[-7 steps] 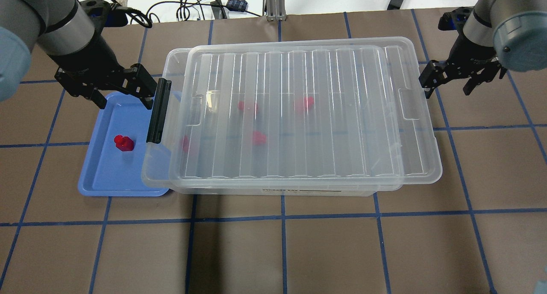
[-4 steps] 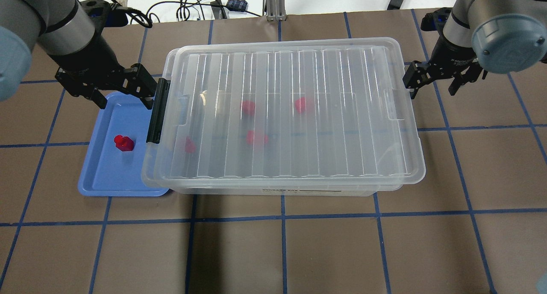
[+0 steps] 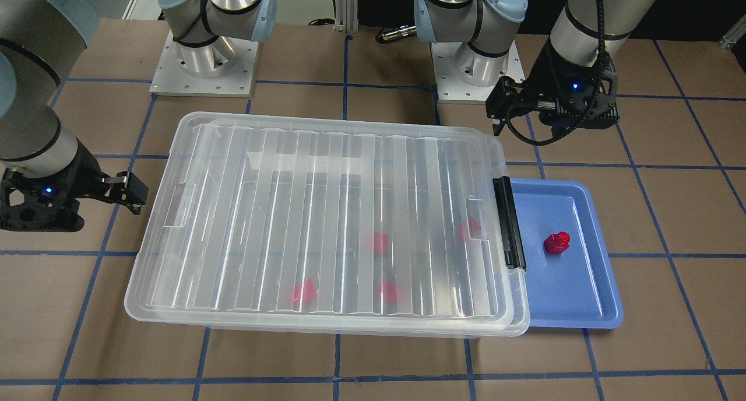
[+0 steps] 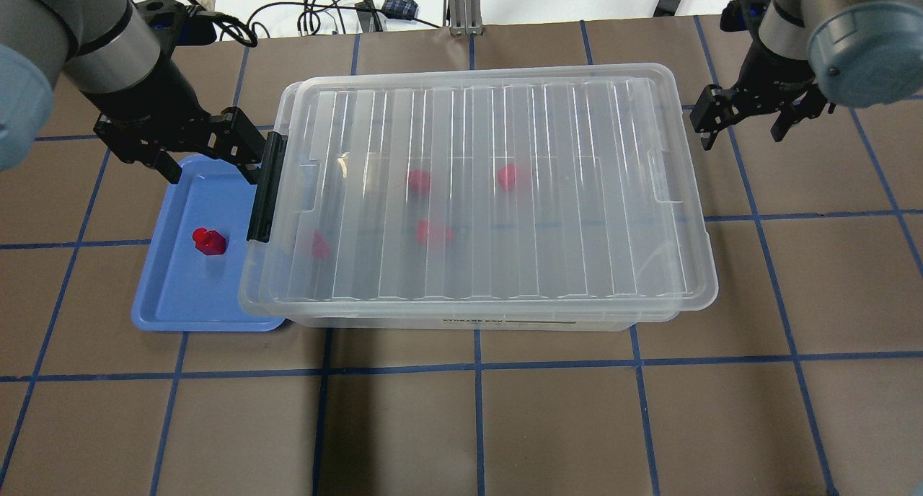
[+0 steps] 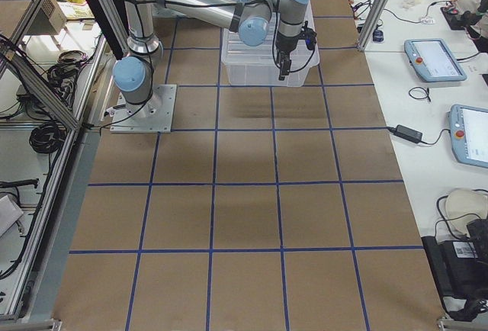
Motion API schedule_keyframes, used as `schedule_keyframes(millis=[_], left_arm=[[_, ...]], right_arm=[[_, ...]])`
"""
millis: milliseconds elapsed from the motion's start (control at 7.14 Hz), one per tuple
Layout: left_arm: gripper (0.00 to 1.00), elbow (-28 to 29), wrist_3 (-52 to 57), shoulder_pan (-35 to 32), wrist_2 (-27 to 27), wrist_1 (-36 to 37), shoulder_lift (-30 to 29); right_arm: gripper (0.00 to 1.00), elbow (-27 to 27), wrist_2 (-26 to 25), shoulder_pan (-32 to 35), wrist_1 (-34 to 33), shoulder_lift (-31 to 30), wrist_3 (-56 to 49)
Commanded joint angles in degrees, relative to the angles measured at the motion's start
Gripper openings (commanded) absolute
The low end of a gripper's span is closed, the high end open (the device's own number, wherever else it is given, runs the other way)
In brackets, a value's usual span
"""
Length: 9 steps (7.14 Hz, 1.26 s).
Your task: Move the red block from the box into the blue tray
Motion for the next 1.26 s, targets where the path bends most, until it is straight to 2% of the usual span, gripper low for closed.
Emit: schedule_keyframes(millis=[0,280,420,840,1120], left_arm=[[1.00,0.0,0.0,0.0,-0.3,0.1,0.0],[1.00,0.0,-0.1,0.0,-0.3,0.4,0.0],[1.00,0.0,-0.1,0.0,-0.2,0.4,0.0],[1.00,-0.4,0.0,0.4,0.3,1.5,-0.8],[1.00,-0.6,-0.1,0.4,0.1,1.5,-0.5]], right_arm=[[1.00,-3.0,0.6,0.0,4.7,-5.4,0.4],[1.00,-3.1,1.5,0.3,7.2,-10.6,1.8],[1.00,-3.0,2.6,0.8,7.9,-11.2,2.5],[1.00,-2.9,2.8,12.4,7.7,-10.6,18.6],[1.00,-2.5,3.5,13.7,7.6,-10.2,18.8]])
